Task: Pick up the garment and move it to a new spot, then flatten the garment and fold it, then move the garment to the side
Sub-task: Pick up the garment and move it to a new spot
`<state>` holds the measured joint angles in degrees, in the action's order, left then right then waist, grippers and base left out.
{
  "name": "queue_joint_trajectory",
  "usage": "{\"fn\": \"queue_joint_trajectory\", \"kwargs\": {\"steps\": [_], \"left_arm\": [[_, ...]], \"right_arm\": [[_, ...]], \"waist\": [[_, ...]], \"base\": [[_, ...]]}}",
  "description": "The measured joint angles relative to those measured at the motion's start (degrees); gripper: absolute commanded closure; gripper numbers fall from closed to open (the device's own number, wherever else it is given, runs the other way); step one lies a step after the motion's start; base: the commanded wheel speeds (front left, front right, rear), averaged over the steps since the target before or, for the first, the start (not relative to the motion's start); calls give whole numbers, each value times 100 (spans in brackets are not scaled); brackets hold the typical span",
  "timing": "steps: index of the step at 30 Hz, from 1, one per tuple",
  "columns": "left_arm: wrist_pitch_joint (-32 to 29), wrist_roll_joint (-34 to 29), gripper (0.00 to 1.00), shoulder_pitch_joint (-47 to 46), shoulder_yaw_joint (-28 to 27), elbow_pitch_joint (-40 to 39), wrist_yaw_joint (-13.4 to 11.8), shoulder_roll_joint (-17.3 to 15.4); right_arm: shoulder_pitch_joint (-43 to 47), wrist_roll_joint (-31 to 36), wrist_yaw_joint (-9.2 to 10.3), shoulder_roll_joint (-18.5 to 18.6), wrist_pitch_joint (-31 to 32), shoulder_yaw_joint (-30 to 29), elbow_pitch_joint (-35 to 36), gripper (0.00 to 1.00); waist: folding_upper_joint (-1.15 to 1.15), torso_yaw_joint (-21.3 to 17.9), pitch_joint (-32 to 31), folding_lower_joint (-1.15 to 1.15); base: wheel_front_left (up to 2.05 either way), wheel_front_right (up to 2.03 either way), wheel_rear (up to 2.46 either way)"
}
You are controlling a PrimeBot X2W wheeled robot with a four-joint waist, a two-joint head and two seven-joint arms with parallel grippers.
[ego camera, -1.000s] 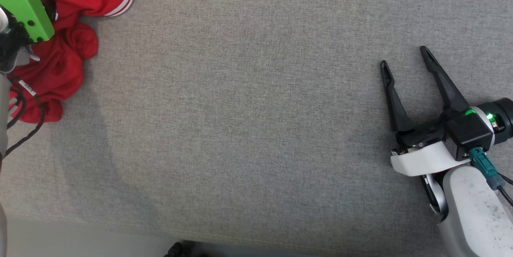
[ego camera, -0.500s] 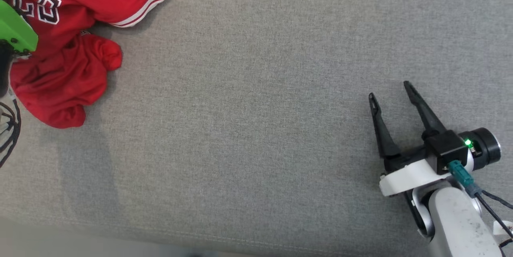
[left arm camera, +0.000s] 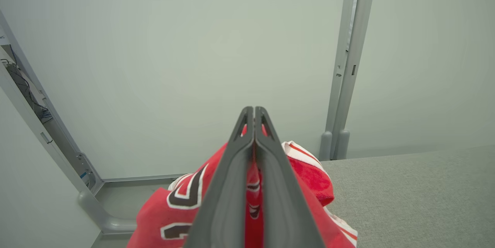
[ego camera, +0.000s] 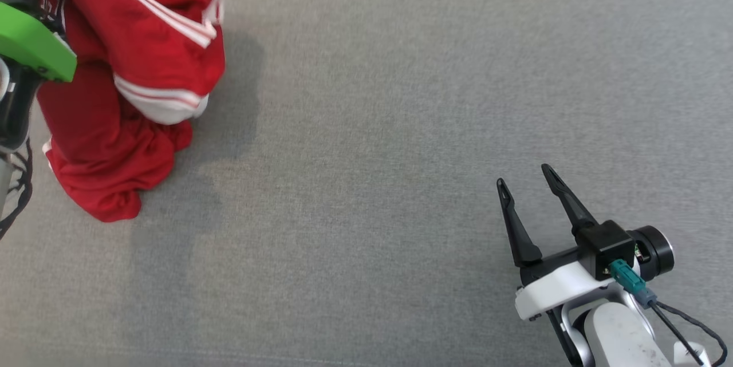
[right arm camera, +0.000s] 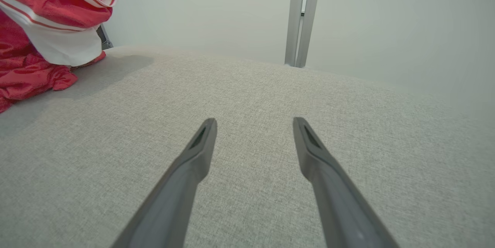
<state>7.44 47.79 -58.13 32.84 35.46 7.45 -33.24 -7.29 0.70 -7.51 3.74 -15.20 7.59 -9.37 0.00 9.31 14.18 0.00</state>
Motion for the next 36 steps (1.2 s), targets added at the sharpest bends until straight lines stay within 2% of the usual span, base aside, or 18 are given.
{"fn": "queue_joint_trajectory", "kwargs": {"steps": [5,10,13,14,20,27,32,36], "left_arm": [[-337,9,100,-176,52,-693,-156,57],[-739,42,100,-375,163,-1332,-330,231],[-978,101,100,-436,304,-1653,-344,383],[-1093,107,100,-447,414,-1859,-343,492],[-1135,59,100,-347,749,-2102,-345,817],[-658,-443,100,104,1284,-1597,-361,1105],[267,-860,100,392,1734,-682,-185,1480],[662,-1038,100,456,1885,126,-103,1736]], "right_arm": [[40,-98,0,-74,0,59,-29,0],[44,-339,0,-80,1,160,-25,0],[19,-450,0,-87,0,176,-2,0],[-2,-483,0,-86,1,180,15,0],[-97,-619,0,-86,0,120,80,0],[-309,-756,0,-82,0,99,193,0],[-434,-760,0,-85,1,92,214,0],[-531,-754,0,-86,0,85,200,0]], "waist": [[0,-253,-411,0],[0,-676,-642,0],[0,-971,-706,0],[0,-1178,-717,0],[0,-1796,-632,0],[0,-2203,-219,0],[0,-2331,222,0],[0,-2392,496,0]], "base": [[0,0,0],[0,0,0],[0,0,0],[0,0,0],[0,0,0],[0,0,0],[0,0,0],[0,0,0]]}}
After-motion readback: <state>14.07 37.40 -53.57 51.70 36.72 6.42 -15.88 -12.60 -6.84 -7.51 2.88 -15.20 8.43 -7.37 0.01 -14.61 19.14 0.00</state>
